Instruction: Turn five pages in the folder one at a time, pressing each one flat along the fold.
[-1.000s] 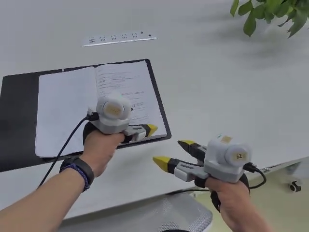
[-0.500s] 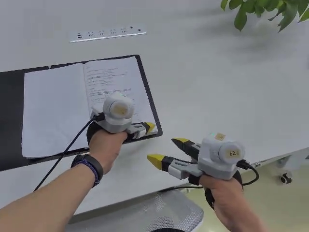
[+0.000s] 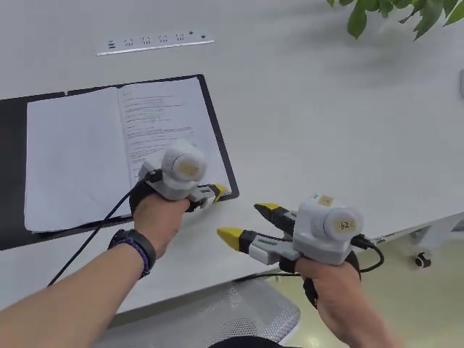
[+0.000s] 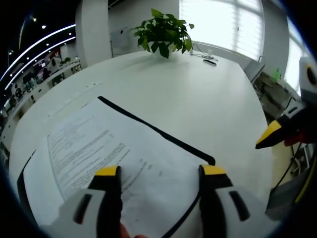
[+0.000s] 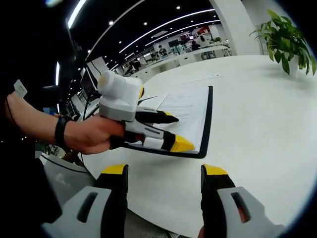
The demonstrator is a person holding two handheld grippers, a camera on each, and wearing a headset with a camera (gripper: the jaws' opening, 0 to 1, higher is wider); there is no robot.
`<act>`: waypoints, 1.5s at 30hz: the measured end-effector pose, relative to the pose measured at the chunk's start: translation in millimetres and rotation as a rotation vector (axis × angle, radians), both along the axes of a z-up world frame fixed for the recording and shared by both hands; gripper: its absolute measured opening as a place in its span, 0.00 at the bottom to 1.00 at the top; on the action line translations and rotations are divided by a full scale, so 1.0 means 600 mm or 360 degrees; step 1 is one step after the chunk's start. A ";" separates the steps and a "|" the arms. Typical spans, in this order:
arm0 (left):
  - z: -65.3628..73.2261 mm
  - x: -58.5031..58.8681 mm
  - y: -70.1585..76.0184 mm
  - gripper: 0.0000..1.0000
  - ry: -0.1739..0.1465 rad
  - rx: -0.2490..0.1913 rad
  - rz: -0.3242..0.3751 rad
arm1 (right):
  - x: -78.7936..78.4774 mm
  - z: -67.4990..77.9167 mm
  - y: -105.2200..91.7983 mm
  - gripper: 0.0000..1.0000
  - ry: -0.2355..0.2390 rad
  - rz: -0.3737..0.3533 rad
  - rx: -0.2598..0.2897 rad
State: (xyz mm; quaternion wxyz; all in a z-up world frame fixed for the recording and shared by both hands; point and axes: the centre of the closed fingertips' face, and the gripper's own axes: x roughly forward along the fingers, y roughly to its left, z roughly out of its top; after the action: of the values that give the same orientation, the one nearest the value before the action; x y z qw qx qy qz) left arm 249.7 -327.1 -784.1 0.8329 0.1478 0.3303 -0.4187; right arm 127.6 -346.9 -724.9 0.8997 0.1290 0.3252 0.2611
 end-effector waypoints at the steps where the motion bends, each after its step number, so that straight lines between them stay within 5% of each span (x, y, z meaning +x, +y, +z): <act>1: 0.001 0.001 0.001 0.62 0.0003 -0.0002 -0.0002 | 0.001 0.000 0.000 0.58 -0.0001 0.0000 0.0001; 10: 0.006 0.001 0.014 0.54 0.0035 -0.0024 -0.0012 | 0.008 0.002 0.010 0.57 -0.0009 0.0009 0.0012; 27: 0.029 -0.014 0.040 0.17 0.0051 -0.0100 0.0033 | 0.058 0.010 0.019 0.55 -0.0051 0.0024 0.0057; 45: 0.039 -0.010 0.059 0.08 0.0045 -0.0153 0.0077 | 0.206 0.013 0.037 0.49 -0.0077 -0.0040 0.0296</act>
State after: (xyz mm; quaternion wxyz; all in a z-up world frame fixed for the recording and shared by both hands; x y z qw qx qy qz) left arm 244.0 -291.6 -760.4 0.8441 0.0937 0.3251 -0.4160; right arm 251.3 -324.7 -717.1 0.8946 0.2096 0.2762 0.2819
